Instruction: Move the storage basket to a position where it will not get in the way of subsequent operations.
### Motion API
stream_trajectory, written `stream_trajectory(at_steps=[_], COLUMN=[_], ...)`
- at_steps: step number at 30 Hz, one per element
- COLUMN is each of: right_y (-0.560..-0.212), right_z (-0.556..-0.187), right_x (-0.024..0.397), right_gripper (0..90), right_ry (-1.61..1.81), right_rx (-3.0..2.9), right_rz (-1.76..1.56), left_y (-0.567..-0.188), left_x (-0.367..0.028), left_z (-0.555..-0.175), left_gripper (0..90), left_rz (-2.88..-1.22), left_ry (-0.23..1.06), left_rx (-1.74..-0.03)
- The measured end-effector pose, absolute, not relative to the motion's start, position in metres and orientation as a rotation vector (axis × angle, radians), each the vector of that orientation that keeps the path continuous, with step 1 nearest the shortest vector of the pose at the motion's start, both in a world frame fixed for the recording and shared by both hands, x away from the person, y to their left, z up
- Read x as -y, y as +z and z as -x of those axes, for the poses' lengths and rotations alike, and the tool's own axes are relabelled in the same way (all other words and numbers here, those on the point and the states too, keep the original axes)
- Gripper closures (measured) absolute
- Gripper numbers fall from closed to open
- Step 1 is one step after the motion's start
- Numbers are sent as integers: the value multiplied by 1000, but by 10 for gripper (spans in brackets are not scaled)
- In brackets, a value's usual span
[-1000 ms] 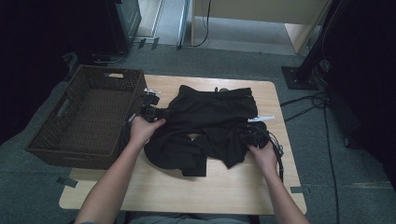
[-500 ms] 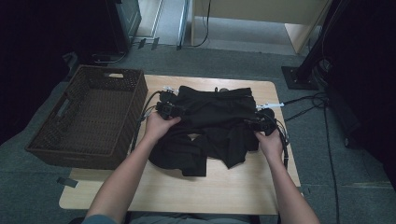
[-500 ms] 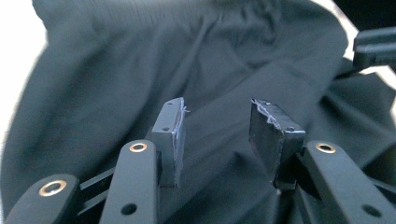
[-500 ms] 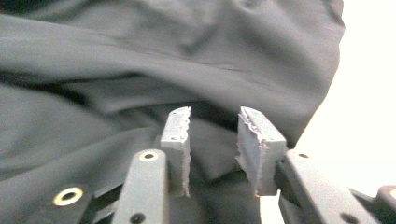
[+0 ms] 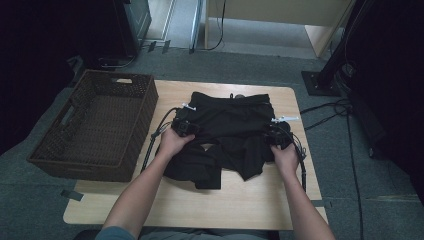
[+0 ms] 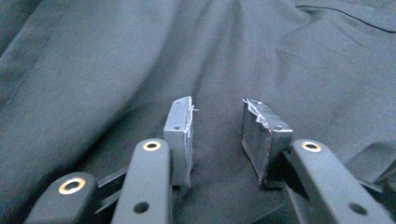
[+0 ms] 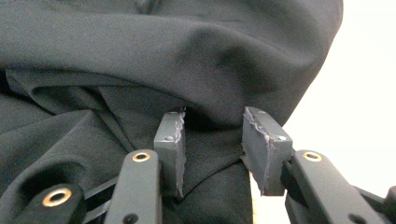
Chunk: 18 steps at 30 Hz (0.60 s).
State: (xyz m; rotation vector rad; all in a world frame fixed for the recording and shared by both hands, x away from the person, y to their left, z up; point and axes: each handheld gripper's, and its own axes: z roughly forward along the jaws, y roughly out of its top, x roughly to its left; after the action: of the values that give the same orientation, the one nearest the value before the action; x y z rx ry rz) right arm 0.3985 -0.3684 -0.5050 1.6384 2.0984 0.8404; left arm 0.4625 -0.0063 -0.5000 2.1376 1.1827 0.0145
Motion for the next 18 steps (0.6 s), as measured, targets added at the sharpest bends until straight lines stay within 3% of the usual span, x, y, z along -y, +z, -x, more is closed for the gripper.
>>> stream_trajectory(at_steps=[11,18], right_y=[-507,-507], right_z=[-409,-423], right_x=[331,309], right_gripper=[608,615], right_ry=[876,885], right_rx=[-2144,-2178], right_rz=[-1554,-1516], left_y=[-501,-501], left_x=[-26,-33], left_z=[-438,-445], left_gripper=[662,691], left_rz=[-2122,-2085], left_ry=[81,112], left_rx=[-1210,-1262])
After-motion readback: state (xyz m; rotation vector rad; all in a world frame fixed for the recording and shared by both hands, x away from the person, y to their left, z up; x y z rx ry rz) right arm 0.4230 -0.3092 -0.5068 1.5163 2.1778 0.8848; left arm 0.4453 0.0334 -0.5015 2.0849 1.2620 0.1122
